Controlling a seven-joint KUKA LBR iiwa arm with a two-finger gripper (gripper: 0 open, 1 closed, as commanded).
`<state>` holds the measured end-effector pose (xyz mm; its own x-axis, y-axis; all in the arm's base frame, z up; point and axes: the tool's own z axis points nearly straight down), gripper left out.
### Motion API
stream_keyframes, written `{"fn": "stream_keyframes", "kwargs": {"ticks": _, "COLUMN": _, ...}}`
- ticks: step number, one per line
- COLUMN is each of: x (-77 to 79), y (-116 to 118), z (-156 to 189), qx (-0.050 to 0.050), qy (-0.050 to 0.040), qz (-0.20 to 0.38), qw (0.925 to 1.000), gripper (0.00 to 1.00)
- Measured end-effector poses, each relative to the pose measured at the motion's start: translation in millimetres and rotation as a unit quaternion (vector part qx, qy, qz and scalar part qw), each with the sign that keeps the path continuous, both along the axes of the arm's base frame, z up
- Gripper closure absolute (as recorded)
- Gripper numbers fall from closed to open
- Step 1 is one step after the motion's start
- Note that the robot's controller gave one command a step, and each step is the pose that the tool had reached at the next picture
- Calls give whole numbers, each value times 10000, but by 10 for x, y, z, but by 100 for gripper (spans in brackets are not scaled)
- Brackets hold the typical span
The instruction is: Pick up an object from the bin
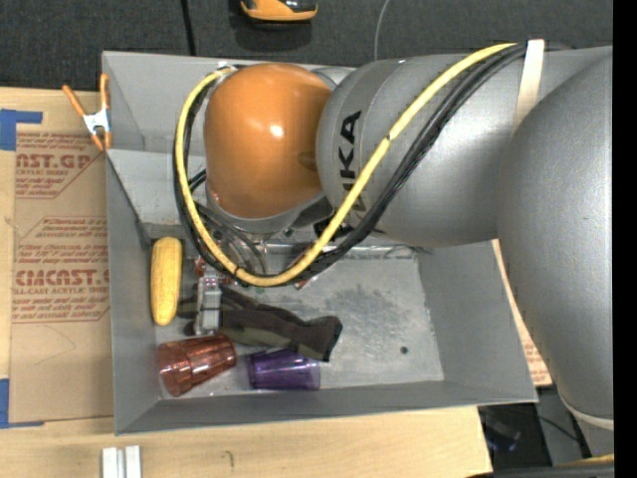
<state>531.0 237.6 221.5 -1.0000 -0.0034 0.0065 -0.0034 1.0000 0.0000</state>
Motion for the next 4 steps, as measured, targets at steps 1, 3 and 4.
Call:
{"fn": "stream_keyframes", "kwargs": {"ticks": 1, "x": 20, "y": -13, "z": 49, "qx": 8, "qy": -39, "qz": -11, "qw": 10000, "gripper": 0}}
{"fn": "stream_keyframes", "kwargs": {"ticks": 3, "x": -158, "y": -162, "z": -1054, "qx": 12, "qy": -50, "qz": 216, "qw": 9998, "gripper": 0}}
{"fn": "stream_keyframes", "kwargs": {"ticks": 4, "x": -249, "y": -522, "z": -1335, "qx": 18, "qy": -48, "qz": 1868, "qw": 9824, "gripper": 100}}
